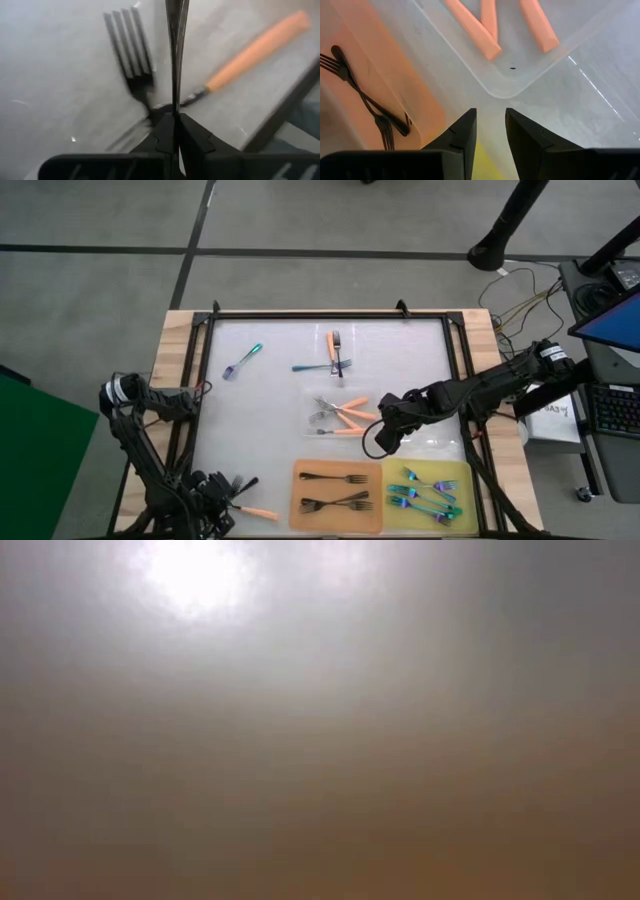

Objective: Sort silverware by color (type)
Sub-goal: Put the black fork into the orange bin

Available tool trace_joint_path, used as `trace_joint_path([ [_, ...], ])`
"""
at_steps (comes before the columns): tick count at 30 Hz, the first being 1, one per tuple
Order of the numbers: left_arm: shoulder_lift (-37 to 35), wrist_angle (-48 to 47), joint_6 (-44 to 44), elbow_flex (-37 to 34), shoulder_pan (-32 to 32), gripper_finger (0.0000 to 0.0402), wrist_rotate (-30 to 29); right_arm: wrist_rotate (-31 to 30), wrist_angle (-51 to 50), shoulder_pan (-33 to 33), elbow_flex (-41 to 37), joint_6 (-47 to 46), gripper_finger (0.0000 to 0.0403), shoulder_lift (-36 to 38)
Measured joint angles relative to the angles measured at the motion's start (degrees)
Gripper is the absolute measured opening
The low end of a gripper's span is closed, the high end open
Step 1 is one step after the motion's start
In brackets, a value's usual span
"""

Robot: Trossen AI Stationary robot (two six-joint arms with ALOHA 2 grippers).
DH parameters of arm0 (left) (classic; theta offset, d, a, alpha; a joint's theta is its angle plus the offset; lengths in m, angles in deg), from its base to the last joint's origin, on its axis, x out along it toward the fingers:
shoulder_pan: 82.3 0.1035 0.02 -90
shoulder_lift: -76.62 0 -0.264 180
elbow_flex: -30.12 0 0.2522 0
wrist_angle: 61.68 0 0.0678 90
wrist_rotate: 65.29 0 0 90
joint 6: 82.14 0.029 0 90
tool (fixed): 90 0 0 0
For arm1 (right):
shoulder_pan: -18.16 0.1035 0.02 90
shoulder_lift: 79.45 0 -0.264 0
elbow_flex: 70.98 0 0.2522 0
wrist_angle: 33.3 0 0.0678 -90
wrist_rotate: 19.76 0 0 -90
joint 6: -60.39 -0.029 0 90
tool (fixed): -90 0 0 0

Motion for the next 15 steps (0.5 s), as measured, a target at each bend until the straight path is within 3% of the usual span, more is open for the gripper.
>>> trace_joint_path([
  [5, -0.3, -1.39, -1.4, 0.06, 0.06, 0.0001, -1.15, 0.0, 0.01, 0.0, 0.0, 0.0, 0.0093, 0.0],
  [15, -3.39, -1.59, -0.77, 0.06, 1.83, 0.0, -12.67, -0.01, 0.37, -0.01, 0.0, -0.76, 0.0093, -0.02],
])
